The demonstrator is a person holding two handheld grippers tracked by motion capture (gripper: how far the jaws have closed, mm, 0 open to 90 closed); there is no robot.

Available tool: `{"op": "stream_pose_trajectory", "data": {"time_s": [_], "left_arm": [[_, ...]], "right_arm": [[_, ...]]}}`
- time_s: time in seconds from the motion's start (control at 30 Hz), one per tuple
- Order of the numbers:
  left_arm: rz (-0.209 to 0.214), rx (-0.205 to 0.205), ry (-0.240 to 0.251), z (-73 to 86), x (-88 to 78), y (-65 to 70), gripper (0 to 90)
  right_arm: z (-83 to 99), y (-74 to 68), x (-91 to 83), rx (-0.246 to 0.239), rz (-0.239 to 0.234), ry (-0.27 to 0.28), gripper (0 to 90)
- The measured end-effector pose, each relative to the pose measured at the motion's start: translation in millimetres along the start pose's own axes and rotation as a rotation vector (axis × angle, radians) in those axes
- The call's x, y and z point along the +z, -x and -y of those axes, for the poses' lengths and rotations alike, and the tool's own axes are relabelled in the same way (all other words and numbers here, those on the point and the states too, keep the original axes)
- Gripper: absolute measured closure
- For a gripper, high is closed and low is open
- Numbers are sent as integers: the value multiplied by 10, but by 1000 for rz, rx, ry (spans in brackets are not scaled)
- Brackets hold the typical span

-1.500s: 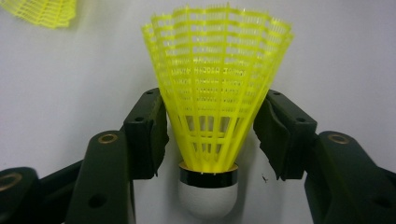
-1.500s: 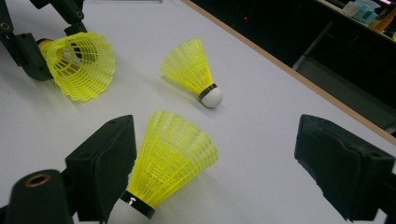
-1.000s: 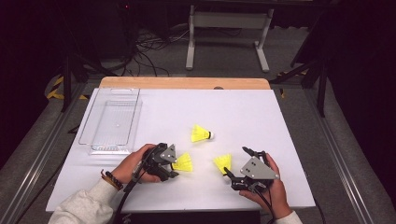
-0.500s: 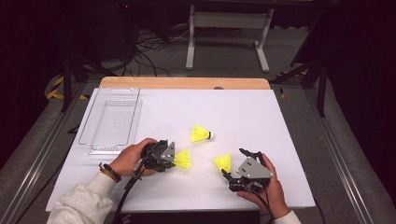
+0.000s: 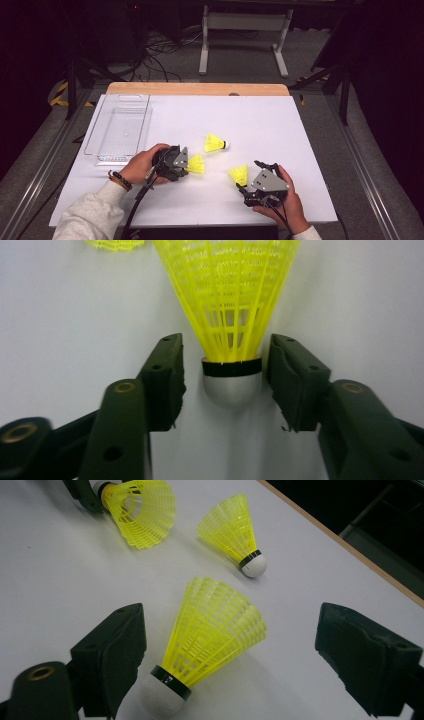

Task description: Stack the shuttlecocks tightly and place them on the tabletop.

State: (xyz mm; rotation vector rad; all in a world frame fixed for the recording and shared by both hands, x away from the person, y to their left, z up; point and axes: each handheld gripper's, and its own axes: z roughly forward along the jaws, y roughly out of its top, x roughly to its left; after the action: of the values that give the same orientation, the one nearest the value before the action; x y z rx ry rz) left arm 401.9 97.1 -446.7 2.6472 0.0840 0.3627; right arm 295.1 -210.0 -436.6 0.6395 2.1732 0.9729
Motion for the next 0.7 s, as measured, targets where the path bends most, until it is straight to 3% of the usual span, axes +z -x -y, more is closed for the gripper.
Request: {"op": "stream_pose_trajectory", "data": {"time_s": [0.07, 0.1, 0.13, 0.17, 0.23, 0.33, 0.47, 0.57, 0.7], "left_arm": [[8, -19, 25, -6, 2, -10, 357], [13, -56, 57, -22, 5, -30, 307], [13, -56, 57, -22, 5, -30, 281], [22, -87, 89, -35, 15, -42, 281], [31, -134, 111, -72, 36, -68, 191], [46, -189, 151, -117, 78, -109, 152], [65, -197, 134, -127, 132, -109, 149], [108, -196, 158, -134, 138, -99, 184], [138, -163, 172, -162, 117, -61, 216]], "right_arm": [[-1, -2, -1, 0, -2, 1, 140], [0, -2, 1, -2, 0, 0, 140], [0, -1, 2, 0, -1, 0, 140], [0, -1, 2, 0, -1, 0, 140], [1, -3, 5, -1, -3, -1, 140], [-1, -5, 0, -5, -3, 1, 140], [3, -1, -5, -1, -6, 1, 140], [7, 5, -7, -1, -7, 0, 140], [3, 0, -14, -10, -7, 3, 140]]}}
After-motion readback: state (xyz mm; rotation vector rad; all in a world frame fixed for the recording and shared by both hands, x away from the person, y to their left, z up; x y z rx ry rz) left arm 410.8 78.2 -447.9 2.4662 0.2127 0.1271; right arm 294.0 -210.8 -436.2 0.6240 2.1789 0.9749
